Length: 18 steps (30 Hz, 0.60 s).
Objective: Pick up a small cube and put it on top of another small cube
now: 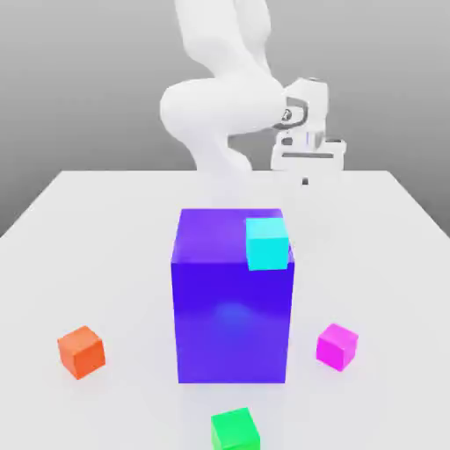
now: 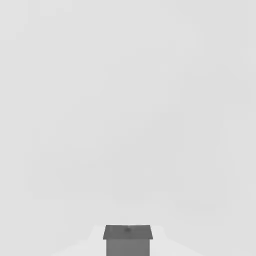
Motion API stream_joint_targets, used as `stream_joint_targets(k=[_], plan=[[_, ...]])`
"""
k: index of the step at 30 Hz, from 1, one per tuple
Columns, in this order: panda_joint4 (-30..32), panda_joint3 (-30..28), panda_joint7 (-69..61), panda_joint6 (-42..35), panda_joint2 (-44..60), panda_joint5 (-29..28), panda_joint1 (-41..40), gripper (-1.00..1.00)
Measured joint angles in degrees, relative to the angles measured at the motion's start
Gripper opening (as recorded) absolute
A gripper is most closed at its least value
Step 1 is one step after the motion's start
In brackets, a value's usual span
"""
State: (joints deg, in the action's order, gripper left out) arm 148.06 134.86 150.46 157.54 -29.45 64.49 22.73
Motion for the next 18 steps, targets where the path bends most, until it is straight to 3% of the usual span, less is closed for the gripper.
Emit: stream_joint_targets(k=[5,7,14,18], plan=[[-0.3,0.9,-0.8,0.1,-0.6,1.1,-0.7,1.0],[0.3,-0.9,0.7,-0.1,0.6,-1.0,0.7,1.0],[3.8,-16.3,10.4,-2.5,7.2,-14.2,13.6,1.0],[5.1,-23.0,13.4,-3.9,9.2,-18.3,19.5,1.0]])
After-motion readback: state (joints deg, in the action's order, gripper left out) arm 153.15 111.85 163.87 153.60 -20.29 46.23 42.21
